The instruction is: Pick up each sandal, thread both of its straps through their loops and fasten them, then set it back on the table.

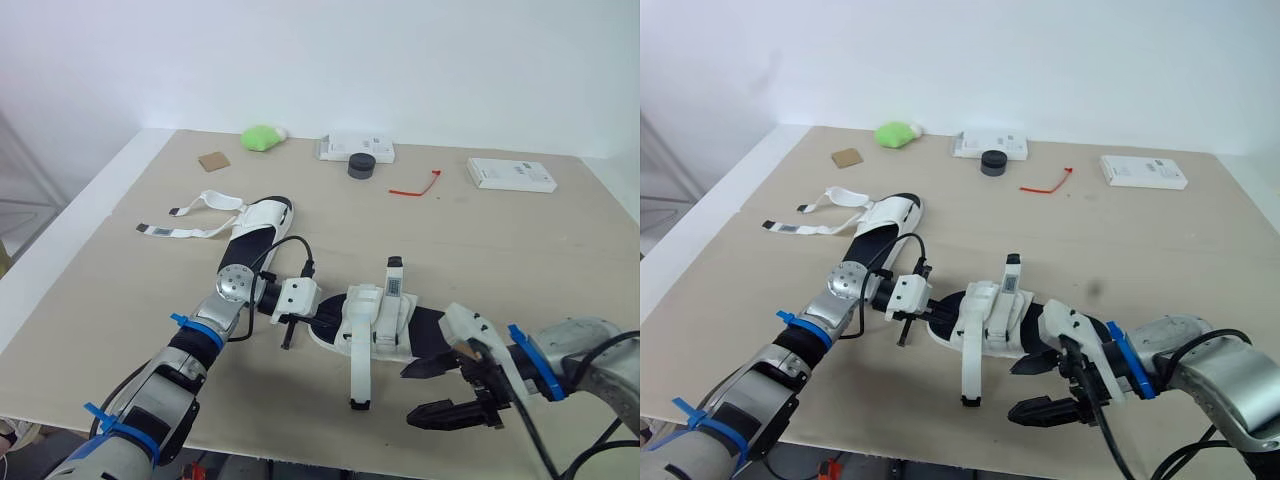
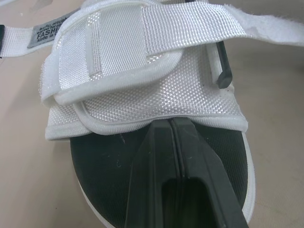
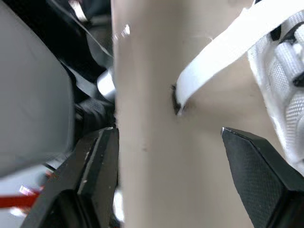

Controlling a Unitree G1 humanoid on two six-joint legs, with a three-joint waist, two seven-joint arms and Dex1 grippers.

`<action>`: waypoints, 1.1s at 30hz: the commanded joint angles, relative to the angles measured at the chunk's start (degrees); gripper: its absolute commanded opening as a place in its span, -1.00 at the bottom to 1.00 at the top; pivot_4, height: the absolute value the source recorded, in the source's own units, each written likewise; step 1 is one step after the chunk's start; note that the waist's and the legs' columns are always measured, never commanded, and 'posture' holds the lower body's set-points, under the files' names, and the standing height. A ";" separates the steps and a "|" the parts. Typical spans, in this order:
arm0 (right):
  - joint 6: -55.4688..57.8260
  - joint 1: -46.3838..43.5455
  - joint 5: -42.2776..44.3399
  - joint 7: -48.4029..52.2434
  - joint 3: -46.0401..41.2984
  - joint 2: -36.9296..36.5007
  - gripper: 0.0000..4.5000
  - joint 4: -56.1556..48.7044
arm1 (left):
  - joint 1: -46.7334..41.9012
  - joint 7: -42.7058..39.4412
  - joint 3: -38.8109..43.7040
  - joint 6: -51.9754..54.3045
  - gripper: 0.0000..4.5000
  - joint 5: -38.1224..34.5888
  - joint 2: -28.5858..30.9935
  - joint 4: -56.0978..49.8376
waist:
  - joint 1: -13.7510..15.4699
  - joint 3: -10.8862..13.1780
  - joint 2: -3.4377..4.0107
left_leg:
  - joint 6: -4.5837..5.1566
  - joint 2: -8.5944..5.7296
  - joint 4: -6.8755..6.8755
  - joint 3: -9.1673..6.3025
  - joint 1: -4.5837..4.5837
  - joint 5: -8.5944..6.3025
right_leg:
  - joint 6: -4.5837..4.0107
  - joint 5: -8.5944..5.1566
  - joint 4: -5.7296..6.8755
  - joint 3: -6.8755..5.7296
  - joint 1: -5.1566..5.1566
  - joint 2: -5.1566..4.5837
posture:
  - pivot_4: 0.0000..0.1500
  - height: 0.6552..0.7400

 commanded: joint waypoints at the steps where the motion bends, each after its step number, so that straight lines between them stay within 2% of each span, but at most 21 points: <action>1: 7.37 -1.85 5.90 -3.64 -1.00 1.60 0.64 1.67 | 4.60 -1.17 -5.51 3.54 -1.00 8.14 1.92 6.65 | 0.00 0.00 -0.01 | 0.00 -0.01 0.00 0.00 0.00 0.00 | 0.00 0.00 0.00 0.00 0.00 -0.01 | 1.00 1.00; 5: 11.74 -3.43 6.34 -9.24 1.67 5.64 0.64 4.25 | 5.03 -1.07 -5.49 3.65 -1.00 8.08 2.11 6.30 | 0.00 -0.02 -0.03 | 0.00 0.00 0.01 -0.01 0.00 0.00 | 0.01 0.00 0.00 0.01 0.00 -0.01 | 1.00 1.00; 8: 14.71 -7.02 5.67 -15.25 3.36 11.31 0.64 7.46 | 5.20 -1.03 -5.36 3.77 -1.00 8.01 2.36 6.02 | -0.02 -0.06 0.01 | 0.00 0.01 0.00 0.00 0.02 0.00 | 0.00 0.00 0.00 0.01 0.00 0.00 | 1.00 1.00; 13: 22.27 -13.30 10.91 -20.28 1.85 19.35 0.64 11.80 | 5.46 -0.87 -5.28 4.03 -1.00 7.99 2.57 5.59 | -0.05 -0.15 0.10 | 0.02 0.01 0.00 -0.02 0.02 0.01 | -0.05 0.04 0.00 0.01 0.00 0.09 | 1.00 1.00; 24: 29.50 -17.41 16.16 -24.93 0.97 23.70 0.64 10.44 | 6.09 -0.45 -5.24 4.27 -1.00 7.95 2.77 4.93 | -0.10 -0.22 0.19 | 0.03 0.14 -0.01 -0.03 0.01 0.01 | -0.09 0.05 0.00 0.03 -0.03 0.11 | 1.00 1.00; 27: 29.34 -17.38 14.86 -26.78 2.17 24.23 0.25 10.34 | 6.11 -0.31 -5.28 4.24 -1.00 7.99 2.61 5.01 | -0.11 -0.24 0.22 | 0.03 0.17 -0.02 -0.02 0.01 0.00 | -0.11 0.03 0.00 0.03 -0.05 0.11 | 1.00 1.00; 33: 29.89 -16.99 15.12 -29.02 2.51 25.13 -0.96 9.98 | 5.92 -0.20 -5.23 4.41 -1.00 7.91 2.34 5.05 | -0.12 -0.24 0.21 | 0.04 0.18 -0.02 -0.02 -0.01 0.00 | -0.12 0.03 0.00 0.03 -0.06 0.11 | 1.00 1.00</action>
